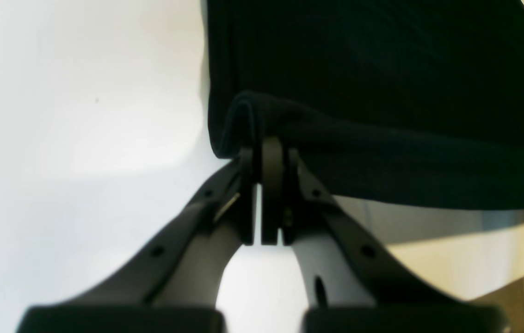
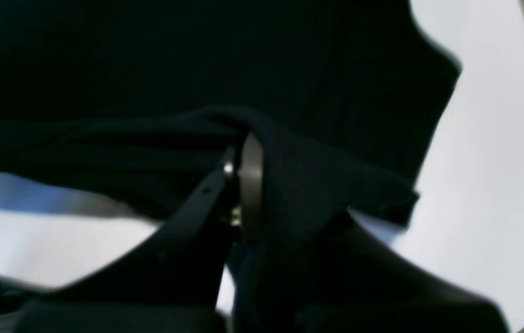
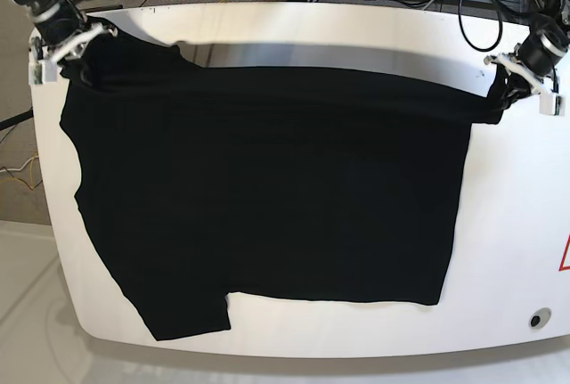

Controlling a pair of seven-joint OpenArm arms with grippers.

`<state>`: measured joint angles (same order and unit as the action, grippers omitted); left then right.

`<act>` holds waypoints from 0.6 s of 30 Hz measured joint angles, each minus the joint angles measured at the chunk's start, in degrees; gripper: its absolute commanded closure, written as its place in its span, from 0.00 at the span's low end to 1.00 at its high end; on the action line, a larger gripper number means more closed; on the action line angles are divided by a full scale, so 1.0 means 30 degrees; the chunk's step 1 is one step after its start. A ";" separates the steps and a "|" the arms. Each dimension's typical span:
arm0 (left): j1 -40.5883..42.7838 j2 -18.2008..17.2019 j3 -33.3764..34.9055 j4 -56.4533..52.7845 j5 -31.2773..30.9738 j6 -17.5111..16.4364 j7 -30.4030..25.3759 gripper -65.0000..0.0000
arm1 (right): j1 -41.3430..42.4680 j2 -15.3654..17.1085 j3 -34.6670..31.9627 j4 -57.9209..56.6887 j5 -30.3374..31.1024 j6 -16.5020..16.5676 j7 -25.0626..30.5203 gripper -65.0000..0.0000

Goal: Fold the T-shirt properly
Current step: 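Lift and roll the held collar edge over with both grippers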

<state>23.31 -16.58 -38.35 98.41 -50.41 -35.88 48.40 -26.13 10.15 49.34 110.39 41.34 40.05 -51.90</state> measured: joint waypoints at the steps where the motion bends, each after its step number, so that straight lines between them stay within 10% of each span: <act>1: -0.0291 0.0000 0.0146 -0.0051 0.0168 0.0095 -0.0007 1.00 | 0.0335 0.0000 -0.0277 -0.0073 -0.0408 0.0000 0.0000 1.00; 18: -0.2659 -0.0015 0.1137 -0.1202 0.0845 0.0299 0.0284 1.00 | 0.2659 0.1100 -0.3519 -0.1071 -0.2200 -0.0044 0.0933 1.00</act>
<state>15.33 -16.62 -34.94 94.80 -47.88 -34.98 49.25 -18.15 13.45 38.79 107.18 34.74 39.92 -49.10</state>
